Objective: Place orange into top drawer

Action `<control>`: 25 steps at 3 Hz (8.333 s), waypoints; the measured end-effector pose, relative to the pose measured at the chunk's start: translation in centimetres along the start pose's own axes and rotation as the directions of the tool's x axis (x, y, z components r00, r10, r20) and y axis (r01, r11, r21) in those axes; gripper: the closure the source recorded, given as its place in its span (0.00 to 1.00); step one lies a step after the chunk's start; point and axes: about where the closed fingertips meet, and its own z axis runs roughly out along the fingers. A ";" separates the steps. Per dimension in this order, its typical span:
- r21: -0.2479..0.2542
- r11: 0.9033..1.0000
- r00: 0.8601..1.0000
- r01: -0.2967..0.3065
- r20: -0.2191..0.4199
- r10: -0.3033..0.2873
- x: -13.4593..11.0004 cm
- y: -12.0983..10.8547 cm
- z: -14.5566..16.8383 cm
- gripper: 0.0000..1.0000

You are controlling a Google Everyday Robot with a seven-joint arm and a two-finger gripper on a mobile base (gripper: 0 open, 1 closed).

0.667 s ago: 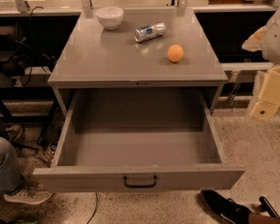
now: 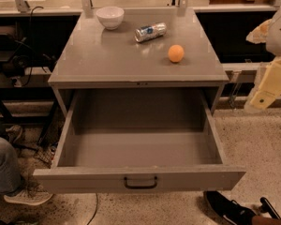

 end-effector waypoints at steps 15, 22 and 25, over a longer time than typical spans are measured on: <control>-0.067 0.901 0.765 -0.429 0.503 0.402 -11.4 -20.6 25.6 0.77; -0.128 0.957 0.810 -0.261 0.510 0.289 -7.8 -0.3 21.1 1.00; -0.272 0.952 0.751 -0.140 0.597 0.281 -13.1 7.5 31.7 1.00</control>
Offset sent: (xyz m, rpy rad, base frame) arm 0.2000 -0.0778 -0.0481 0.3943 -0.3234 -0.3323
